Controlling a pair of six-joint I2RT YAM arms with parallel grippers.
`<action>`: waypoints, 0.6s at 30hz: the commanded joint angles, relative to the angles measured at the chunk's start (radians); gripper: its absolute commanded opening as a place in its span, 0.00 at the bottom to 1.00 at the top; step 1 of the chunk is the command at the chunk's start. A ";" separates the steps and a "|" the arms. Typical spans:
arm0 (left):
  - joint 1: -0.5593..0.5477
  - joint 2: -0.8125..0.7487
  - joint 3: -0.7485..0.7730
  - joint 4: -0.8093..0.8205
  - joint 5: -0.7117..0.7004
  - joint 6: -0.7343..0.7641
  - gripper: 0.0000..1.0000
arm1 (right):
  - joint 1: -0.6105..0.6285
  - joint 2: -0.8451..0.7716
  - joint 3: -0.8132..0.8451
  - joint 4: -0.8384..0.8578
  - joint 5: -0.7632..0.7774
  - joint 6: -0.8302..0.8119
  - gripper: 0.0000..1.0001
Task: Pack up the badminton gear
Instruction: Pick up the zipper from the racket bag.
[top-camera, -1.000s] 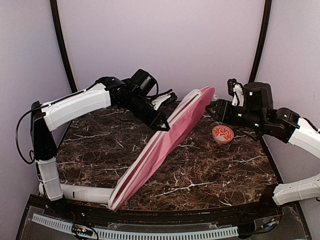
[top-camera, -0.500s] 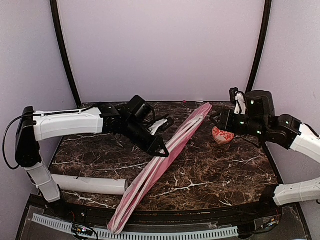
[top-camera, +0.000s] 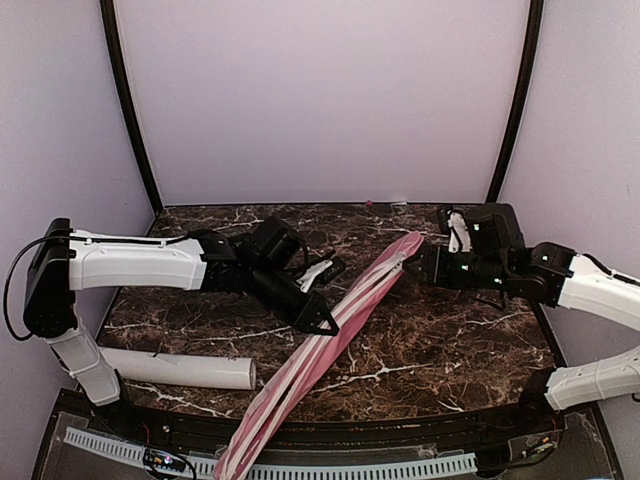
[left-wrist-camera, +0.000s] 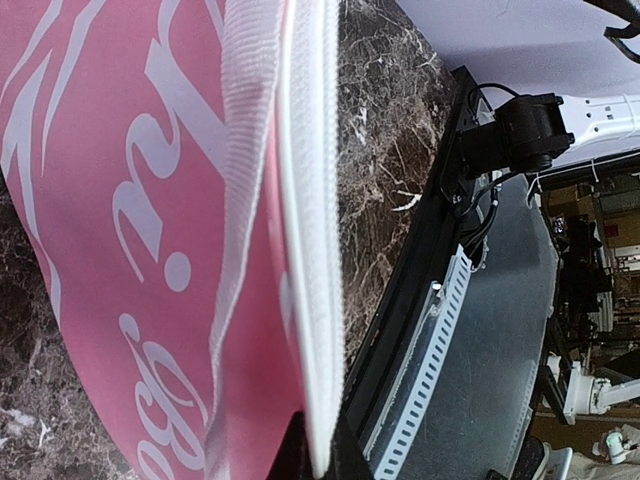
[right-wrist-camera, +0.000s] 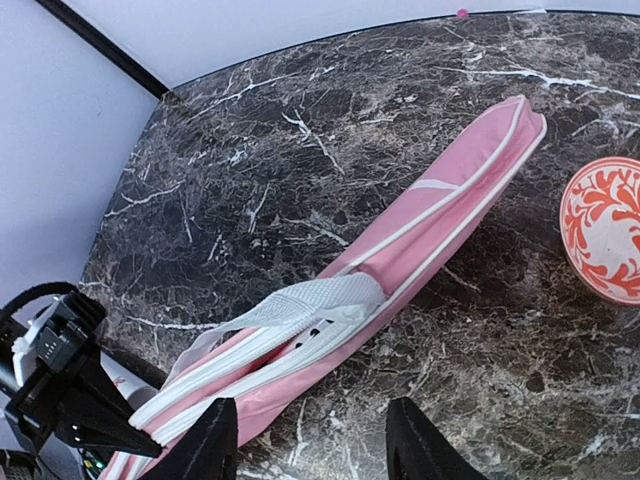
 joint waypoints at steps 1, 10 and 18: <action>-0.005 -0.057 -0.017 0.049 0.034 -0.017 0.00 | -0.002 0.029 0.038 0.039 -0.002 -0.086 0.52; -0.011 -0.066 -0.025 0.050 0.043 -0.024 0.00 | 0.001 0.108 0.142 -0.039 0.085 -0.239 0.58; -0.012 -0.068 -0.029 0.047 0.042 -0.024 0.00 | 0.002 0.174 0.222 -0.127 0.034 -0.382 0.54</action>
